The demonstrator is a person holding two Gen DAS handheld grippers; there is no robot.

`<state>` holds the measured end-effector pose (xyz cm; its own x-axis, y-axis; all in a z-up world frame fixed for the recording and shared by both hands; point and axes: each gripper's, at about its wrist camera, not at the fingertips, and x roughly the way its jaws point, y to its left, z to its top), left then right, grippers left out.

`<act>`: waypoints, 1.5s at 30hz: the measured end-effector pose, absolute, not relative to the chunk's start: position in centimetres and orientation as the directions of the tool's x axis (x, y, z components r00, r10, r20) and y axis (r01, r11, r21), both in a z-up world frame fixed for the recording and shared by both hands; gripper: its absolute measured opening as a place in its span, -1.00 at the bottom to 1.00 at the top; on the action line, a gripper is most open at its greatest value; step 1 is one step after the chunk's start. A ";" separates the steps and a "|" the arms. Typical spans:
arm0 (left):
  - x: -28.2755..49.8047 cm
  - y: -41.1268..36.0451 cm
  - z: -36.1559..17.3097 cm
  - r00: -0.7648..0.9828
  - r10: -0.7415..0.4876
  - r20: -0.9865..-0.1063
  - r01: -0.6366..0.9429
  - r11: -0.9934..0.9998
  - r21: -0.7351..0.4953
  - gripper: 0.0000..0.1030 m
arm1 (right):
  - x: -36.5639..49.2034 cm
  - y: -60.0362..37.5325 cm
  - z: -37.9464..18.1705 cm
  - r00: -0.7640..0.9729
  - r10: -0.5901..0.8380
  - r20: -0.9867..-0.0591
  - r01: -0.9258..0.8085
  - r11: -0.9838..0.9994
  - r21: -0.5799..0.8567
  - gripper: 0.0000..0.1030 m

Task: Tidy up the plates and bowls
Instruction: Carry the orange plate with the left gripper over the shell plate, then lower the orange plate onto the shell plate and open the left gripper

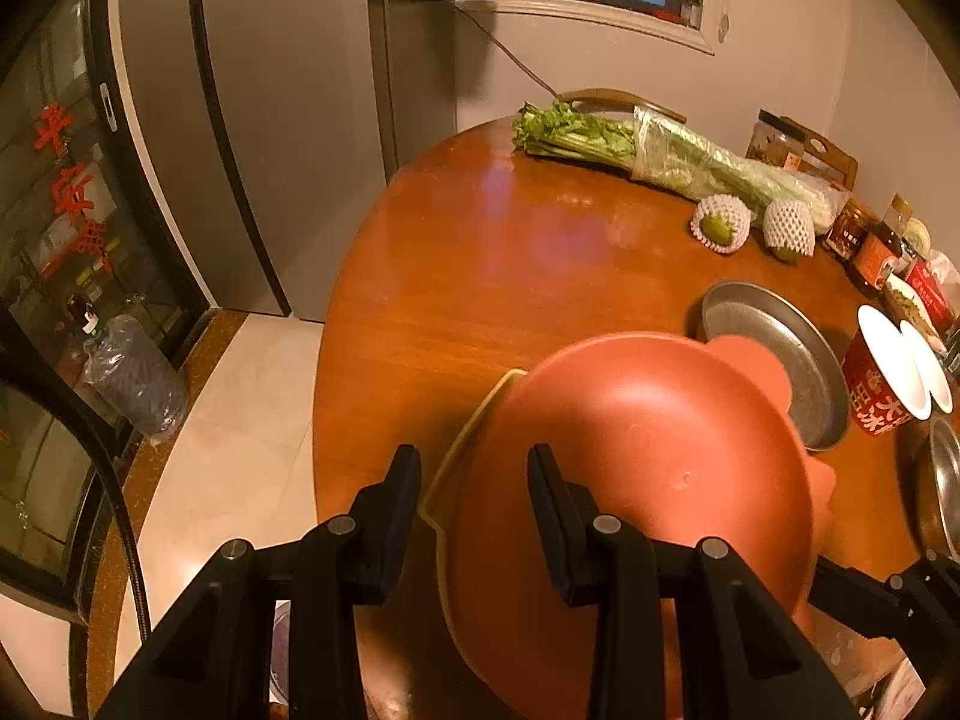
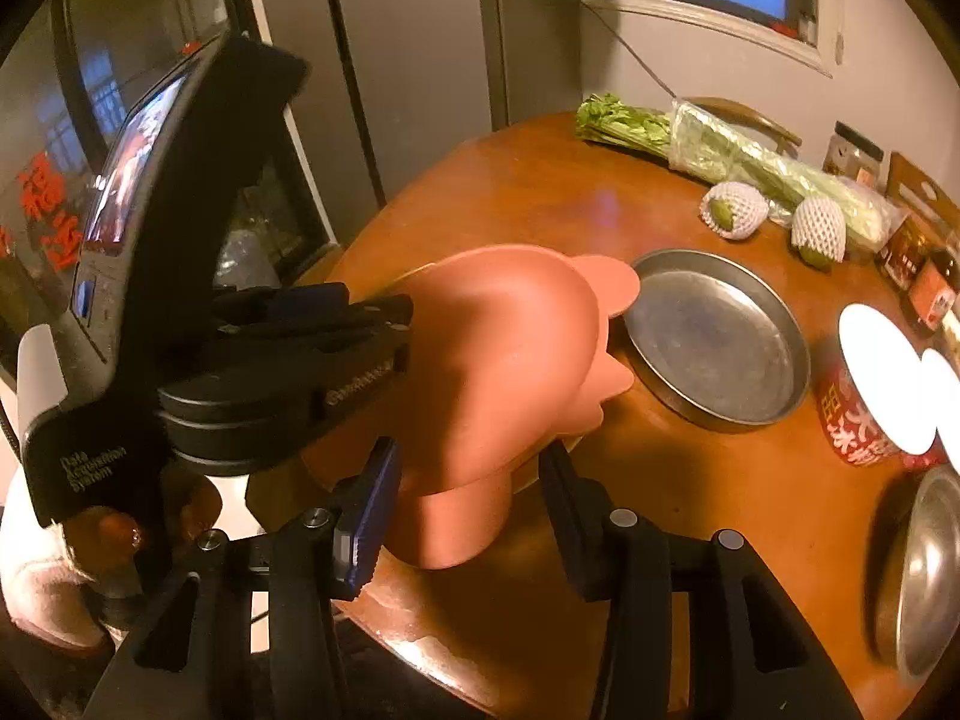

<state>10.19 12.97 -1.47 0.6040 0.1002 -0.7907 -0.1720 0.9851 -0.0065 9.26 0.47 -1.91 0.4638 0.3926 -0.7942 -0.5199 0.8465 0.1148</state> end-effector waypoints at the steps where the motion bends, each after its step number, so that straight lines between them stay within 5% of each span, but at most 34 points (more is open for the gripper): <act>1: 10.1 13.0 -1.3 0.607 0.101 -0.789 -0.174 0.985 -0.008 -0.27 | 9.2 0.4 -1.9 0.463 0.392 -0.795 -0.518 0.848 0.117 -0.04; 45: 10.5 2.6 5.1 0.697 -0.007 -0.717 0.018 1.000 0.007 -0.09 | 8.3 -12.9 1.6 0.646 0.316 -0.695 -0.254 0.947 0.195 0.09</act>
